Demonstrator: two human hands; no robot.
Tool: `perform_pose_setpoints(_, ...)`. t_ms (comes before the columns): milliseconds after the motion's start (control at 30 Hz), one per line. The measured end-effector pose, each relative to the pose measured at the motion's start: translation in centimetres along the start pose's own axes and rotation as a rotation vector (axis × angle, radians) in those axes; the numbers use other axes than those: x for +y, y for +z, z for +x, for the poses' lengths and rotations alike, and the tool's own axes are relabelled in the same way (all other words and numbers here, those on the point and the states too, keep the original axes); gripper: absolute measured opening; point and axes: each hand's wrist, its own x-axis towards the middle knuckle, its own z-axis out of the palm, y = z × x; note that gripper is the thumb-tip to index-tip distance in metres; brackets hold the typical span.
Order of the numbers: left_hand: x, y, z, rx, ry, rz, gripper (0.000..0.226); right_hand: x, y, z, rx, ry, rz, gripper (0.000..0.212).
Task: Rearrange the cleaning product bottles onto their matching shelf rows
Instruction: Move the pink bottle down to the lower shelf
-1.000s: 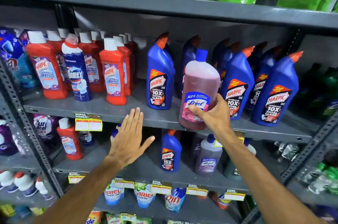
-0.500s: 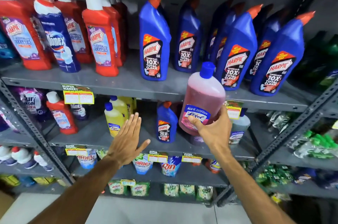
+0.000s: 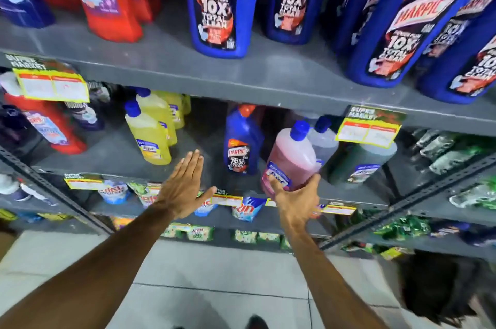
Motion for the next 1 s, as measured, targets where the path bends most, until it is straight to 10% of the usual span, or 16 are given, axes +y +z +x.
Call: perform_pose_setpoints(1000, -1.1, 6.9, 3.9, -0.052, -0.050, -0.026, 0.111, 4.4, 7.7, 2.5, 0.105, 0.021, 0.178, 0.075)
